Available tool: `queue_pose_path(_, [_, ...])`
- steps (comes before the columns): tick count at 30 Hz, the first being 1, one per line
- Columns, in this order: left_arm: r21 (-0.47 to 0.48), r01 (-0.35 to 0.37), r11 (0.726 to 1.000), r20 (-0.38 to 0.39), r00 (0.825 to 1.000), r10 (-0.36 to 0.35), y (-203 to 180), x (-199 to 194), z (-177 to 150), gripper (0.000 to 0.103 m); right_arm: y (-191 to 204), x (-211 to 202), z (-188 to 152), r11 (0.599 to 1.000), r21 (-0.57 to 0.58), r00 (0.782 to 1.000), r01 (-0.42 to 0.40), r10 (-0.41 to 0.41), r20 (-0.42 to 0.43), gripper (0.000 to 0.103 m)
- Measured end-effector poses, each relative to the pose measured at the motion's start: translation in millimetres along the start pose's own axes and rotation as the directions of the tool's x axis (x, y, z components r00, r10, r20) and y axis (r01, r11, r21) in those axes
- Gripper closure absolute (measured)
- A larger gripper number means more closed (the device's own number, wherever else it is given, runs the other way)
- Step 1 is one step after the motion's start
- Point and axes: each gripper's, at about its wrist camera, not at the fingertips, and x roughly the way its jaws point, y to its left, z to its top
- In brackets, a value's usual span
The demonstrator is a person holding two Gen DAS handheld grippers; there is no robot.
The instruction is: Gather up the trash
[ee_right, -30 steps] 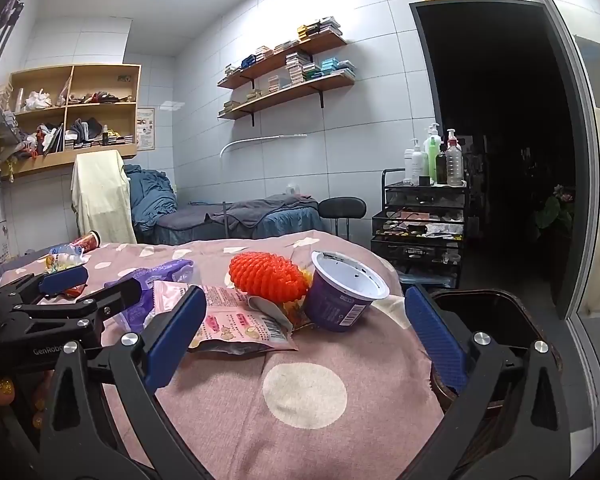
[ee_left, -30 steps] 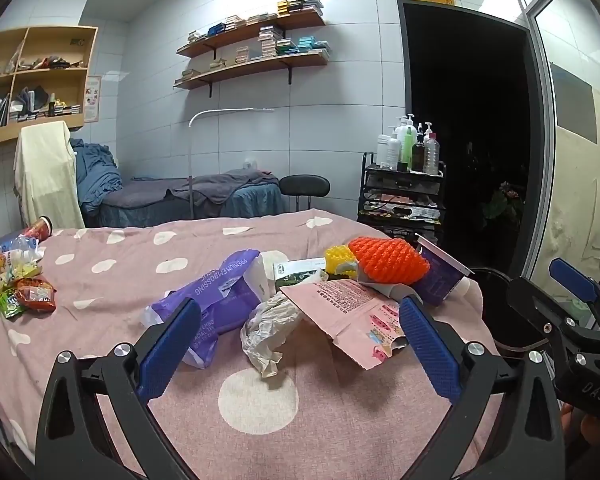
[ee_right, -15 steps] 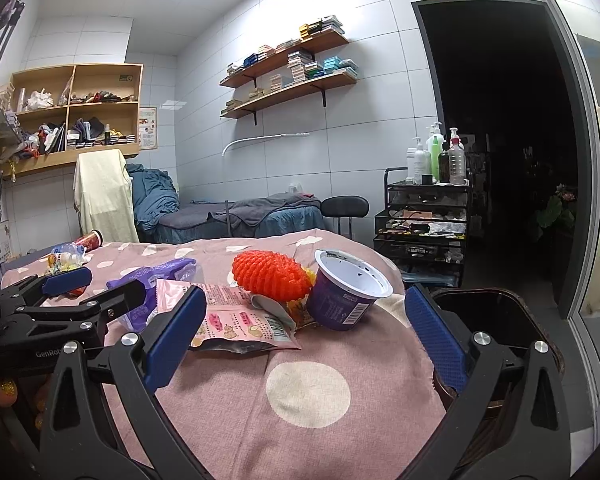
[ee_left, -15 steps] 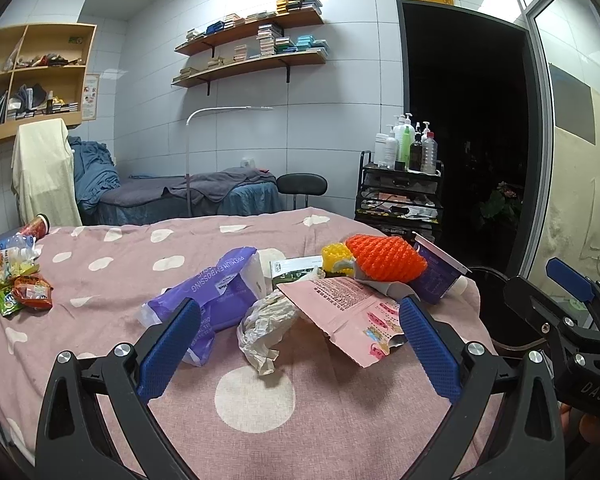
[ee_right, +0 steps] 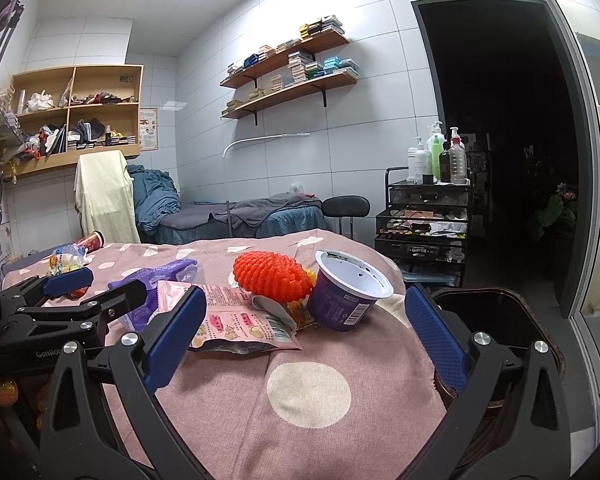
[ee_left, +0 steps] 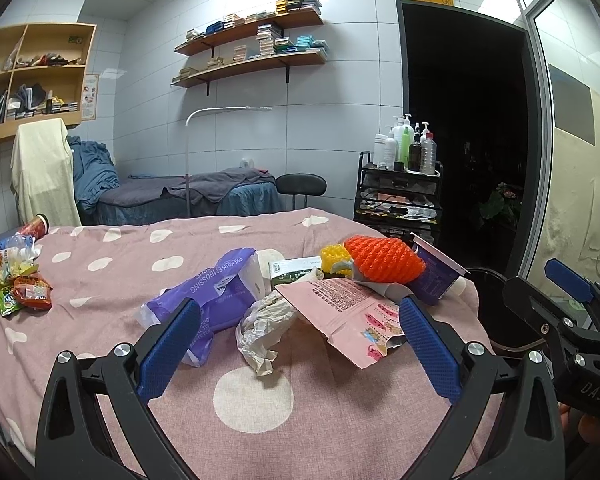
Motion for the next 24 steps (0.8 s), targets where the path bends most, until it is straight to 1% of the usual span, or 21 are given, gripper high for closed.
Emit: queue_pose_path(24, [-0.004, 0.005, 1.0, -0.015, 1.0, -0.005, 1.9, 1.8, -2.4, 0.005, 0.1, 1.9, -1.8, 1.0, 0.008, 1.0, -0.013, 0.013, -0.015, 0.005])
